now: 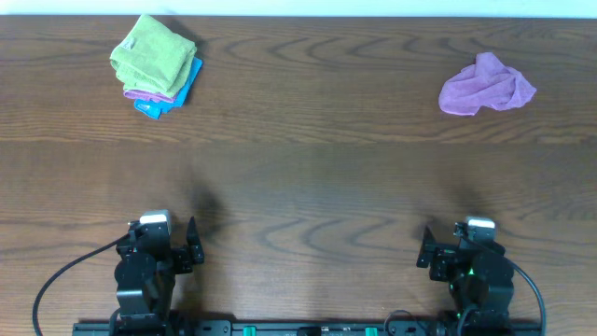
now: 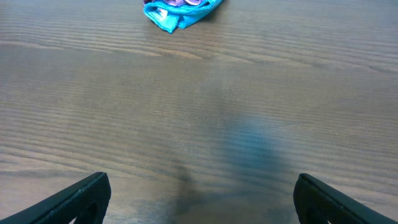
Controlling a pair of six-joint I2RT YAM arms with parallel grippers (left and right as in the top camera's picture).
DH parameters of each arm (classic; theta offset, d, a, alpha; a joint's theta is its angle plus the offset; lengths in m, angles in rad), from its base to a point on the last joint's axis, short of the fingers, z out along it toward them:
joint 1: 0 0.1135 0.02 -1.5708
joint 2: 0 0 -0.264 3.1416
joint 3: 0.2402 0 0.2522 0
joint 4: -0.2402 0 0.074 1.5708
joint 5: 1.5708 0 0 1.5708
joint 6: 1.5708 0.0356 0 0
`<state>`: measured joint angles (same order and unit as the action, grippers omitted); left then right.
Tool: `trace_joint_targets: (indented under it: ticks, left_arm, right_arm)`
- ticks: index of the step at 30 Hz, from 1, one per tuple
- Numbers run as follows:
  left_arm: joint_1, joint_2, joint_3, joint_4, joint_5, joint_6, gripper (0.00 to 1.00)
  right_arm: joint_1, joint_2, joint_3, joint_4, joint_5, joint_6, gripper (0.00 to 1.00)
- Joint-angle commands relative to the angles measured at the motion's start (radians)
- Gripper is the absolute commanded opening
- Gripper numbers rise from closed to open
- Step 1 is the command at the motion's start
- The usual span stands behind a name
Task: Fold the cloth
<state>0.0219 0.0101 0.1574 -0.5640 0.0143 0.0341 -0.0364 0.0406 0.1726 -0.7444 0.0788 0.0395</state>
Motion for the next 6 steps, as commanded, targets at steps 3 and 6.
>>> trace_joint_targets:
  ticks: [3,6]
  left_arm:
    - [-0.006,-0.006,-0.009,0.000,-0.022,0.011,0.95]
    - [-0.006,-0.006,-0.009,0.000,-0.022,0.011,0.95]
  right_arm:
    - [-0.009,-0.010,-0.010,-0.003,-0.001,-0.019,0.99]
    - [-0.009,-0.010,-0.010,-0.003,-0.001,-0.019,0.99]
